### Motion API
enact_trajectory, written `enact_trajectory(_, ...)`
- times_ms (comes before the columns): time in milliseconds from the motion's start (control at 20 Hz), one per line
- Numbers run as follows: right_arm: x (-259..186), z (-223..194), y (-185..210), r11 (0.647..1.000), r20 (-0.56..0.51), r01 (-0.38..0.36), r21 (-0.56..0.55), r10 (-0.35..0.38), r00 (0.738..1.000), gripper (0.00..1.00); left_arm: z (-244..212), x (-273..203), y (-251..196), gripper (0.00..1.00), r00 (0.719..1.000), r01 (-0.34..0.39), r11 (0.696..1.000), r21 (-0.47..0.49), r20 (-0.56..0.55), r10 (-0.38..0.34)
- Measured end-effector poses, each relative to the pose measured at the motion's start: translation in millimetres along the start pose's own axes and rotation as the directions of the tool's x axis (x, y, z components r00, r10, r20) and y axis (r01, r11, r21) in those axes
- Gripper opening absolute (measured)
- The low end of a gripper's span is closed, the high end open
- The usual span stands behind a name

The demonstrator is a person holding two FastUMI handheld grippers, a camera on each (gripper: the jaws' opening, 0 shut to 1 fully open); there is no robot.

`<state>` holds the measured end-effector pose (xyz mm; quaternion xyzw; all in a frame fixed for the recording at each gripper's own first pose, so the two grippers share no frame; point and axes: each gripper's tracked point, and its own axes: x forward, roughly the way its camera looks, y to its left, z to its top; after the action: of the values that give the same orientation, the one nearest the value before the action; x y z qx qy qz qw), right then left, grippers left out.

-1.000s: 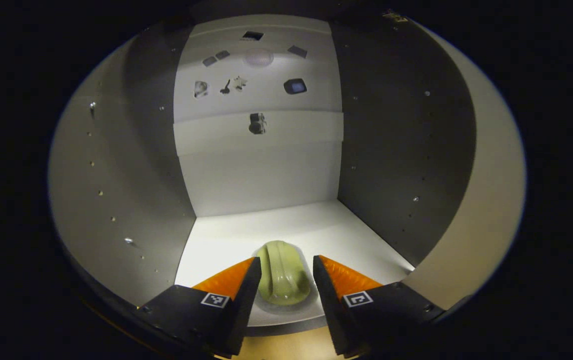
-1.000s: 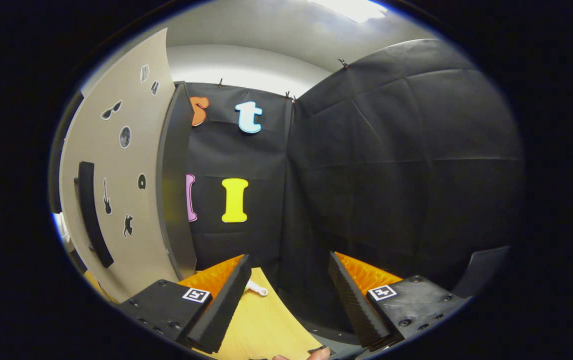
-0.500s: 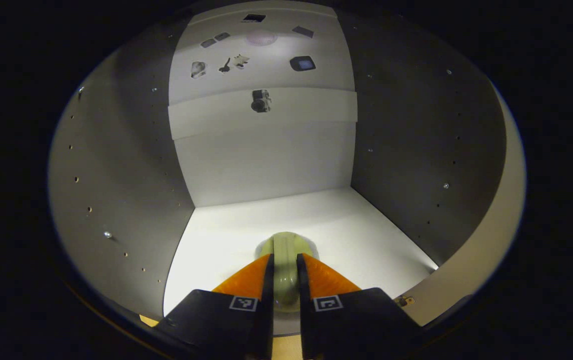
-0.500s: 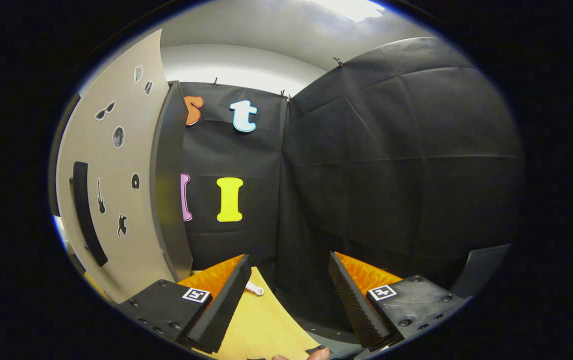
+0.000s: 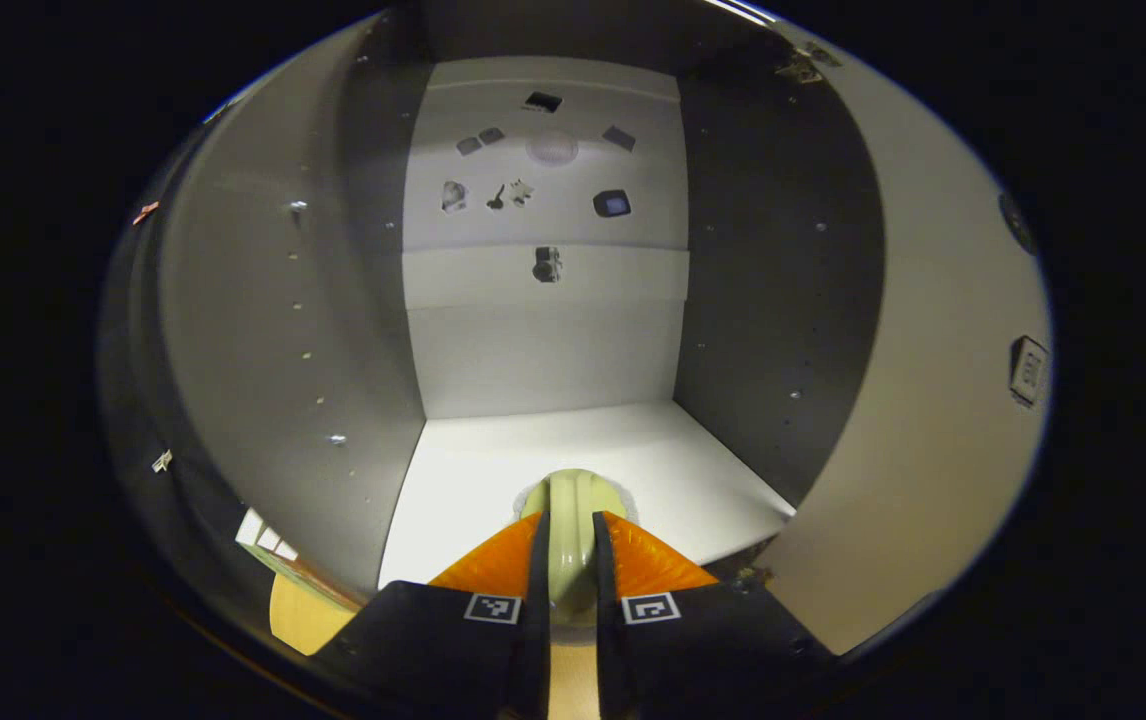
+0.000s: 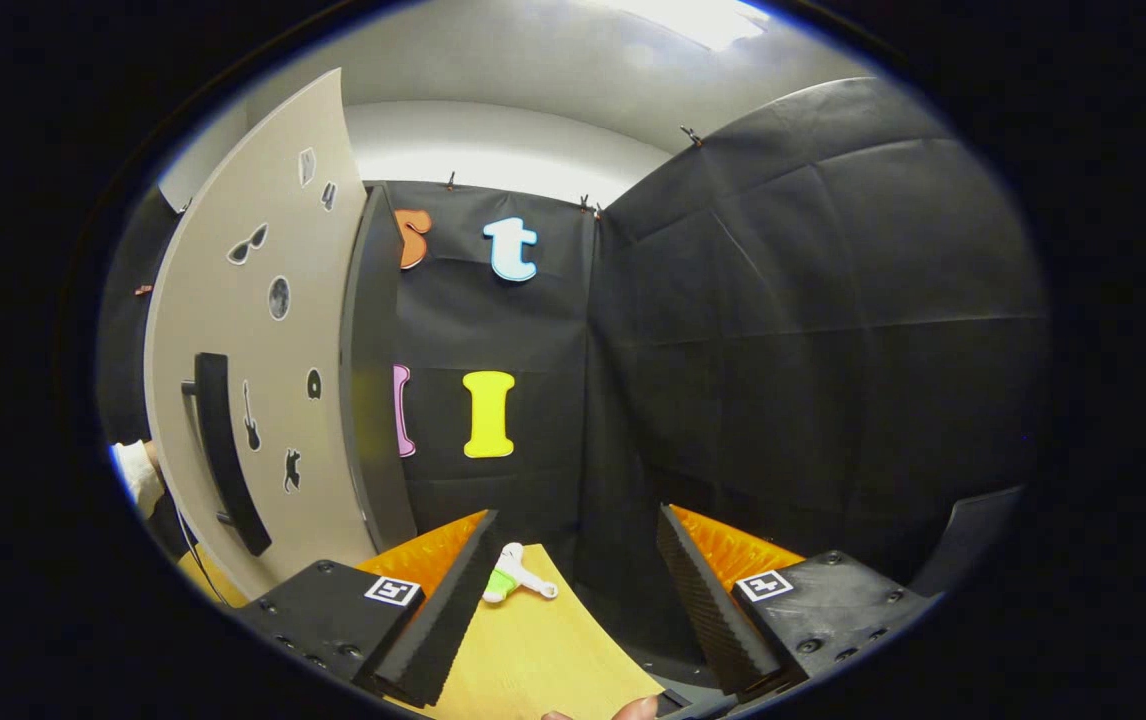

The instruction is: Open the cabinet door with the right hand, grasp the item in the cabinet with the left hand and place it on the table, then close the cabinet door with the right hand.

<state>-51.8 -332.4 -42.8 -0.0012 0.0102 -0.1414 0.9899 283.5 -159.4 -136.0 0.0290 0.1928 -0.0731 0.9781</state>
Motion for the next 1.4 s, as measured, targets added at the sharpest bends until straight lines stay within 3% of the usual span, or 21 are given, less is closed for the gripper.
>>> enact_trajectory(350,-12,9,31,0.999,0.006,-0.044,-0.013,0.044,0.999,0.99,-37,-97,12,0.23,0.997,-0.031,0.999,0.009,0.078,0.030)
enact_trajectory(600,-15,14,51,0.997,0.009,-0.074,-0.019,0.074,0.997,0.99,-93,-129,0,0.22,0.996,-0.029,1.000,-0.004,0.087,0.029)
enact_trajectory(900,-14,21,64,0.995,0.019,-0.093,-0.038,0.094,0.995,0.98,-203,-132,-14,0.23,0.998,-0.061,0.997,-0.051,0.030,0.063)
enact_trajectory(1100,-11,17,70,0.993,0.004,-0.104,-0.059,0.104,0.995,0.98,-268,-129,-32,0.23,0.997,-0.074,0.997,0.031,0.013,0.074)
enact_trajectory(1200,-8,16,74,0.992,-0.002,-0.110,-0.067,0.110,0.994,0.98,-292,-123,-46,0.23,0.998,-0.064,0.996,0.060,0.011,0.064)
enact_trajectory(1400,-1,14,84,0.987,-0.021,-0.136,-0.081,0.135,0.991,0.98,-341,-105,-73,0.23,0.999,-0.025,0.999,0.030,-0.047,0.026)
